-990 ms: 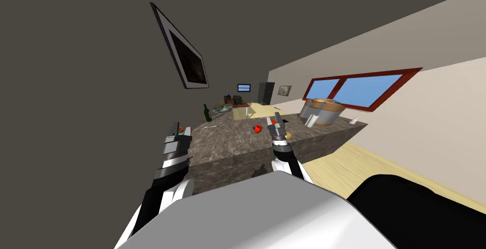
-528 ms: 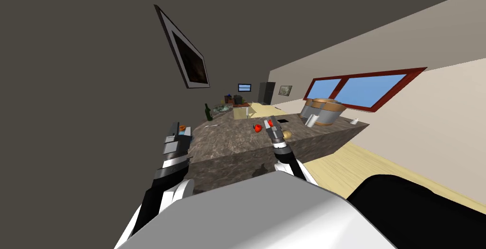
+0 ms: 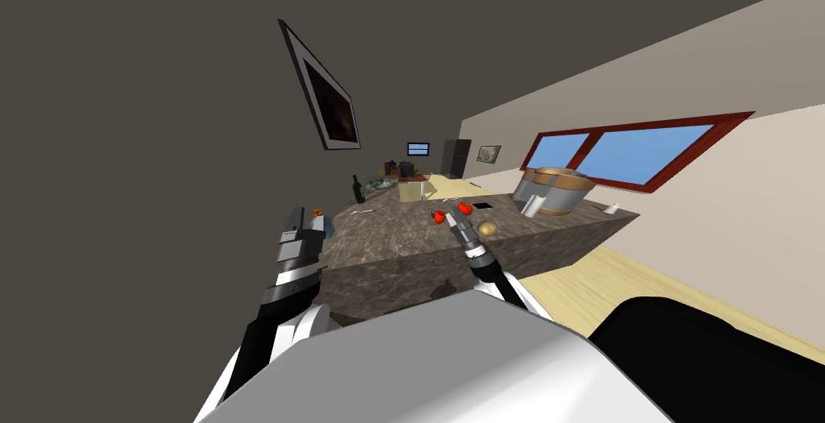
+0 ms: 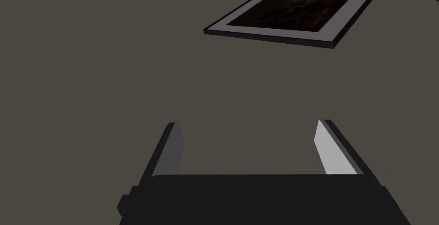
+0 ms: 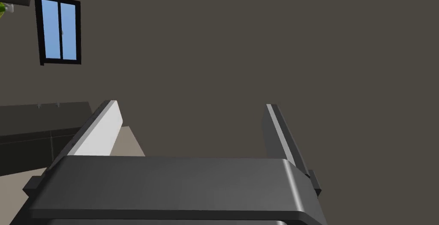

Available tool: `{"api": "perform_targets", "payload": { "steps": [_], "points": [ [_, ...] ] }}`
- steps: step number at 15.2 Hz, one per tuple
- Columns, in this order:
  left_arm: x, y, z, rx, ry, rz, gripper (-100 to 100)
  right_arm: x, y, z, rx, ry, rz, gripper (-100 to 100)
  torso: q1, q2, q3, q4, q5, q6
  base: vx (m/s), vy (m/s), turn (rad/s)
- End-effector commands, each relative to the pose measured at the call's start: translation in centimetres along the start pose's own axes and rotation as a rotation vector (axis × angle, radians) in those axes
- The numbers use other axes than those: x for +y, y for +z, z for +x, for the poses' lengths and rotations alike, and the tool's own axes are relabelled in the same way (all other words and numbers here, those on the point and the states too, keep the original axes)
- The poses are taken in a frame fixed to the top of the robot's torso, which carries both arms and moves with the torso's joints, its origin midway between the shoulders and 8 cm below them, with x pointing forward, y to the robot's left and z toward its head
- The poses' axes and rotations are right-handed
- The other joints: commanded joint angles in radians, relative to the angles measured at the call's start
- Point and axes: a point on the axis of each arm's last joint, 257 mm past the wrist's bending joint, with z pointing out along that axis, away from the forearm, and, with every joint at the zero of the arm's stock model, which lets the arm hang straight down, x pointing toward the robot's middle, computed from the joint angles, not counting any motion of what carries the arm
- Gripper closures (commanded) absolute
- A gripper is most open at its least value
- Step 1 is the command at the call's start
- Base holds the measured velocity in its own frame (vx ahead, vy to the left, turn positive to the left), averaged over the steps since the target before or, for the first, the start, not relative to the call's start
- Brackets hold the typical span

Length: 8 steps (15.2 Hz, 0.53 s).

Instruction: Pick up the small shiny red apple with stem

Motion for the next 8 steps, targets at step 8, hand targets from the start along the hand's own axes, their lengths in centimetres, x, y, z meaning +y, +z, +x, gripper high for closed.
{"api": "perform_targets", "payload": {
  "steps": [8],
  "points": [
    [0.0,0.0,0.0,0.0,0.0,0.0,0,-6.4,-4.2,0.8,0.165,-0.028,0.172,-100,0.0,0.0,0.0,0.0,0.0,0.0,-0.04,-0.007,0.11]
  ]
}}
